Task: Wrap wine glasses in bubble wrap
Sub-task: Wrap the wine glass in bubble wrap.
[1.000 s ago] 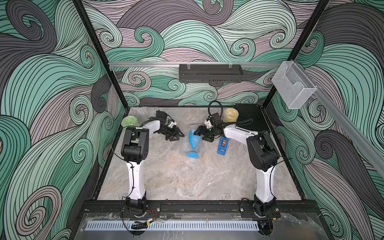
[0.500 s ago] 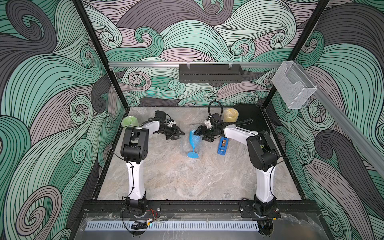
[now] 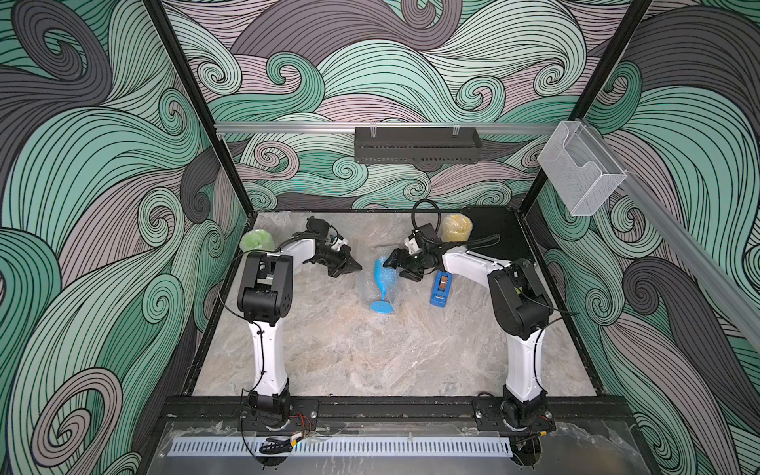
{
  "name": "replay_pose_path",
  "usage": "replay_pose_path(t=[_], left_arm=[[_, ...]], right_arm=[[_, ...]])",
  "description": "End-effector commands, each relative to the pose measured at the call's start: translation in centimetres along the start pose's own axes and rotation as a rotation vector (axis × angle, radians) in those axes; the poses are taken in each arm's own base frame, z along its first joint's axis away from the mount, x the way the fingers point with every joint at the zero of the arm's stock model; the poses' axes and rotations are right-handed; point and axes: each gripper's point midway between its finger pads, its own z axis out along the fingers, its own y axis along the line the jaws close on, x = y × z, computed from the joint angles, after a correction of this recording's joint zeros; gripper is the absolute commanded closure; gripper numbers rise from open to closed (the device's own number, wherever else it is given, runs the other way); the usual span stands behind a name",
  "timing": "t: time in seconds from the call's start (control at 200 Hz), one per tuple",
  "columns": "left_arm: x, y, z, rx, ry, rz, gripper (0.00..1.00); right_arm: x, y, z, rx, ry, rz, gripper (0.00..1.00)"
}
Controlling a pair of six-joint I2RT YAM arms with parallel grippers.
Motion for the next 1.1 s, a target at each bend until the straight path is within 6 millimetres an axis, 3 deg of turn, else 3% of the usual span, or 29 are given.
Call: replay_pose_path(t=[0.0,0.465,0.806,1.091], left_arm=[[0.8,-4.2,-0.9,0.067,-0.010,0.078,1.00],[4.9,-8.1,1.6,0.112,0.073,0.164,1.00],[5.0,-9.0,3.5,0.129,0.116,0.135,1.00],[5.8,-9.2,5.2,0.139,0.162,0.131,0.93]], right_arm=[[1.0,-1.9,0.5,0.072,0.014,0.046,0.20],[1.2,-2.4,0.9,0.085,-0.010,0.095,0.22],[1.8,-2.7,1.1,0.091,0.000,0.097,0.23],[2.1,-2.9,1.1,0.092,0.004,0.102,0.23]])
